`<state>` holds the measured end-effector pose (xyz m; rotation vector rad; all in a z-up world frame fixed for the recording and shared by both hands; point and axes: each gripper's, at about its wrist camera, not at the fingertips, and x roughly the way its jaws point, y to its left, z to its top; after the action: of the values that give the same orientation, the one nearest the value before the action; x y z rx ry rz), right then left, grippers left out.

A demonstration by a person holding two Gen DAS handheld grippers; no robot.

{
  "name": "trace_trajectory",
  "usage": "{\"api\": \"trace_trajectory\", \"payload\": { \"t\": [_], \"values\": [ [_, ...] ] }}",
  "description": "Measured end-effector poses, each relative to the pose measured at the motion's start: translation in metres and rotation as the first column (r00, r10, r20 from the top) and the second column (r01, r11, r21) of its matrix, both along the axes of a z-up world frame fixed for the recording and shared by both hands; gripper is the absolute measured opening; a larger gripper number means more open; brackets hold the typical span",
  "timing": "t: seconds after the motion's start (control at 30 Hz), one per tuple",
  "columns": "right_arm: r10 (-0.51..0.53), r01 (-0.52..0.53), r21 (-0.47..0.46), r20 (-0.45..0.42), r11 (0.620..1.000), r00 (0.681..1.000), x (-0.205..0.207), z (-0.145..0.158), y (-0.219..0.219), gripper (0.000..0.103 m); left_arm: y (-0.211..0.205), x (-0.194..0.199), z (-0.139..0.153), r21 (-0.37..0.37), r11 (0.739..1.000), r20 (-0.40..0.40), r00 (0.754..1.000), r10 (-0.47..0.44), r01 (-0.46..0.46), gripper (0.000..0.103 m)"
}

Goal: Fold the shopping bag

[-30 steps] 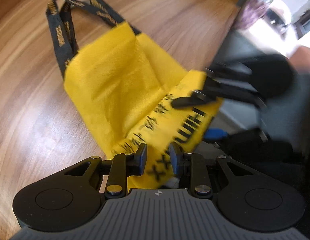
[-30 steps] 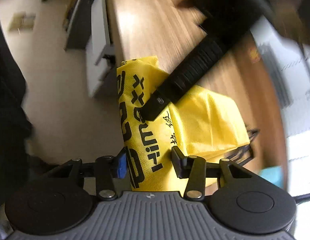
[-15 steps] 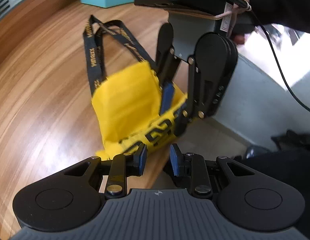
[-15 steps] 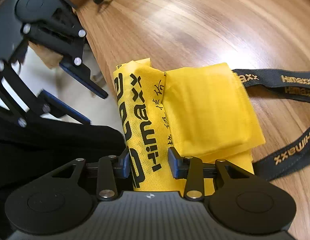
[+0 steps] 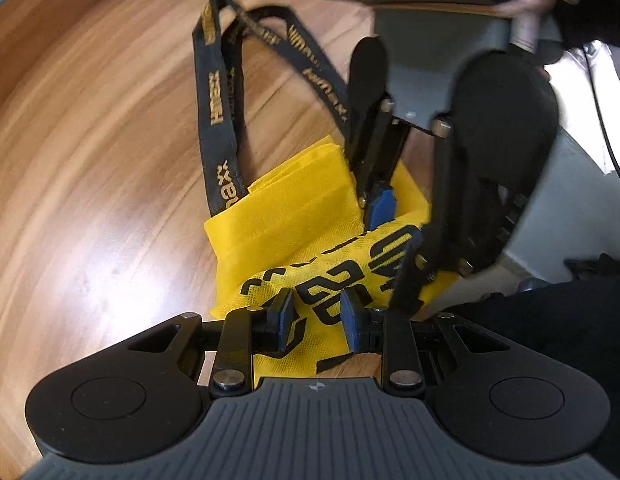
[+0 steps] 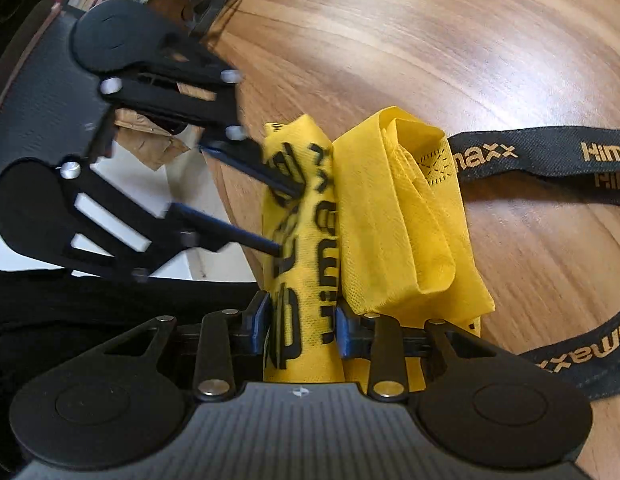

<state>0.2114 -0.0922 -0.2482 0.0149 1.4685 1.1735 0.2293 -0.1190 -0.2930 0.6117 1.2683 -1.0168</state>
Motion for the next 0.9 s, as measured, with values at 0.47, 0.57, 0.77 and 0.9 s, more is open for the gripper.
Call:
{"api": "trace_trajectory", "payload": {
  "t": [0.47,0.57,0.77,0.9],
  "values": [
    [-0.303,0.335,-0.005,0.411,0.942,0.86,-0.061,0.072,-0.029,0.008,-0.004,0.028,-0.016,0.054,0.997,-0.099,0.993,0.069,-0.064,0.031],
    [-0.288,0.357,-0.075,0.448,0.931,0.847,-0.094,0.062,-0.018,0.006,-0.003,0.027,-0.014,0.057,0.996,-0.091,0.993,0.075,-0.07,0.031],
    [-0.442,0.504,-0.053,0.407,0.862,0.799,-0.114,0.034,-0.032,0.0,0.005,0.021,-0.012,0.051,0.992,-0.068,0.991,0.116,-0.113,0.03],
    [-0.286,0.415,-0.124,0.55,0.901,0.785,-0.134,0.029,-0.01,0.01,0.018,0.011,-0.013,0.038,0.986,-0.092,0.982,0.164,-0.161,0.03]
  ]
}}
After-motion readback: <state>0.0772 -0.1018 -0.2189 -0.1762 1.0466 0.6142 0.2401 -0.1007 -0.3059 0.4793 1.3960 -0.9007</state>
